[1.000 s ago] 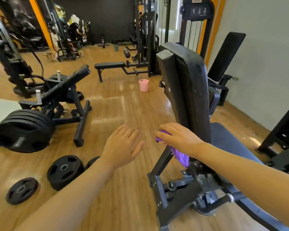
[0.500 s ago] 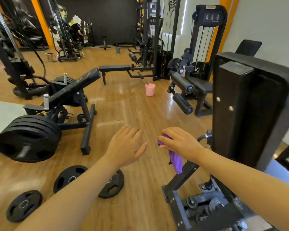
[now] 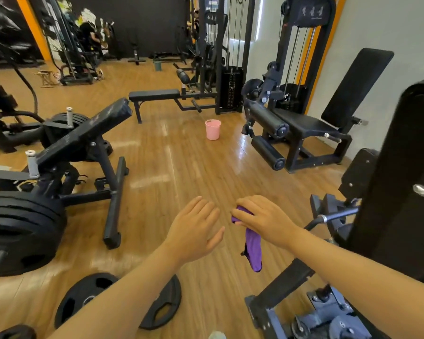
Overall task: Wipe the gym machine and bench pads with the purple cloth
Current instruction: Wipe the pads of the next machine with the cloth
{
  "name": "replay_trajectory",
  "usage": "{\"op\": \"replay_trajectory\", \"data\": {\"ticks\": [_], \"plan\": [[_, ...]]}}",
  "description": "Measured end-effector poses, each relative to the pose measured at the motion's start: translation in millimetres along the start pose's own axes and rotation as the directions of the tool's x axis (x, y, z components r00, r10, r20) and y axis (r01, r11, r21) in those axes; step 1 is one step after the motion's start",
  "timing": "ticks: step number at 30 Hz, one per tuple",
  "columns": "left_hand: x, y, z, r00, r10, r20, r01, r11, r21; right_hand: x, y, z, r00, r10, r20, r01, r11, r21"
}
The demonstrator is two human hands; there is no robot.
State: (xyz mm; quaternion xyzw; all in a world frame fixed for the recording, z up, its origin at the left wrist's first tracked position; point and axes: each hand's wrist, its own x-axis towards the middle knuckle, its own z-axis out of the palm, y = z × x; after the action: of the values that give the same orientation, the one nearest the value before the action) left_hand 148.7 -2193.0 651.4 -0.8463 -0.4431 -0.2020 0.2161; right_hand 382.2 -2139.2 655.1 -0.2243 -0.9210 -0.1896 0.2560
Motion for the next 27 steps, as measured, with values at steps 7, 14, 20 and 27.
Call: {"op": "replay_trajectory", "data": {"ticks": [7,14,20,27], "plan": [[90.0,-80.6,95.2,0.995,0.095,-0.036,-0.097,0.994,-0.053,31.0,103.3,68.2,0.995,0.102,0.013,-0.102,0.995,0.008],[189.0,-129.8,171.2,0.975,0.192,-0.114,-0.210,0.960,-0.186,33.8,185.9,84.2,0.968,0.243,0.071,-0.236,0.967,-0.097],[289.9,-134.8,246.5,0.913,0.347,-0.216,-0.402,0.857,-0.323,5.5,242.1,94.3,0.895,0.428,0.124,-0.394,0.890,-0.229],[419.5,-101.3,334.4,0.766,0.579,-0.280,-0.637,0.620,-0.459,-28.0,304.2,98.1,0.679,0.723,0.124,-0.636,0.664,-0.393]]}}
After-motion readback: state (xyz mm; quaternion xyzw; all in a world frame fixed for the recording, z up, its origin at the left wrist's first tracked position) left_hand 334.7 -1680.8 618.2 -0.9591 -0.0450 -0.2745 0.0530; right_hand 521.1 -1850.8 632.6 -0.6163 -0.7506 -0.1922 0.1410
